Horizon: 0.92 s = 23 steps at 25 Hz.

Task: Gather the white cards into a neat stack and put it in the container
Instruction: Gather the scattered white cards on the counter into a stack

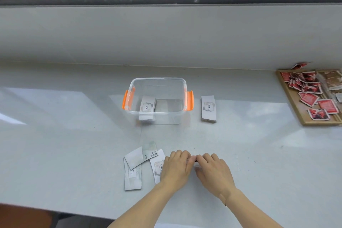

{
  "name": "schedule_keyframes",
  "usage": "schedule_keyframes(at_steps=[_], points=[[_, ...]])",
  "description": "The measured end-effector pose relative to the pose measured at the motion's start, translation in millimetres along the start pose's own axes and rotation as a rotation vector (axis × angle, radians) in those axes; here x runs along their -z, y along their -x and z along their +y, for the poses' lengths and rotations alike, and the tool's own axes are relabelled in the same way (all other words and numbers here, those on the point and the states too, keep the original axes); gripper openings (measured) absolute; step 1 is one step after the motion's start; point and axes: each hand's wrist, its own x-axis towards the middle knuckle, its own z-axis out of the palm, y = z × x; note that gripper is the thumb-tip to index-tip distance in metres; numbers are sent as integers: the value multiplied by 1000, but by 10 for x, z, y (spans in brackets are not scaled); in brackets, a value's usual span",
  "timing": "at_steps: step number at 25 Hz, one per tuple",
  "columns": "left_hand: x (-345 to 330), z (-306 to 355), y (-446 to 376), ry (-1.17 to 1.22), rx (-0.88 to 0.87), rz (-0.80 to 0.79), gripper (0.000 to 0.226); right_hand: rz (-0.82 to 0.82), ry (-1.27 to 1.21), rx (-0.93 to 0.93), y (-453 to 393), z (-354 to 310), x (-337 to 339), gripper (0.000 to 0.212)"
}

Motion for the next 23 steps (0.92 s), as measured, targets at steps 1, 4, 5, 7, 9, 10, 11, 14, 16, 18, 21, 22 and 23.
schedule_keyframes(at_steps=[1, 4, 5, 7, 9, 10, 11, 14, 16, 18, 21, 22, 23], points=[[26, -56, -2, 29, 1, 13, 36, -4, 5, -7, 9, -6, 0, 20], [164, -395, 1, 36, -1, 169, 30, 0, 22, -37, 33, -39, -22, 18], [235, -559, 4, 0, 9, 239, 30, 1, 22, -45, 36, -49, -32, 18], [386, -911, 17, -73, 83, 292, 40, -5, 20, -51, 44, -48, -50, 16], [513, -1245, 59, -122, 202, 202, 55, -16, 26, -49, 48, -43, -55, 15], [552, -1377, 91, -137, 251, 146, 61, -21, 28, -50, 50, -39, -54, 15], [578, -1478, 125, -144, 280, 103, 64, -25, 27, -50, 50, -36, -51, 15], [606, -1584, 190, -168, 267, 49, 59, -23, 24, -47, 49, -31, -48, 16], [626, -1543, 169, -117, 290, 57, 53, -7, 19, -46, 52, -27, -57, 18], [665, -1467, 141, -50, 336, 78, 43, 6, 16, -42, 57, -24, -69, 23], [779, -1383, 100, 41, 291, 99, 18, 11, 1, -28, 69, -31, -89, 36], [839, -1347, 90, 128, 278, 95, 17, 10, -8, -26, 70, -32, -92, 40], [902, -1301, 80, 231, 252, 76, 18, 7, -17, -30, 73, -34, -99, 44]])
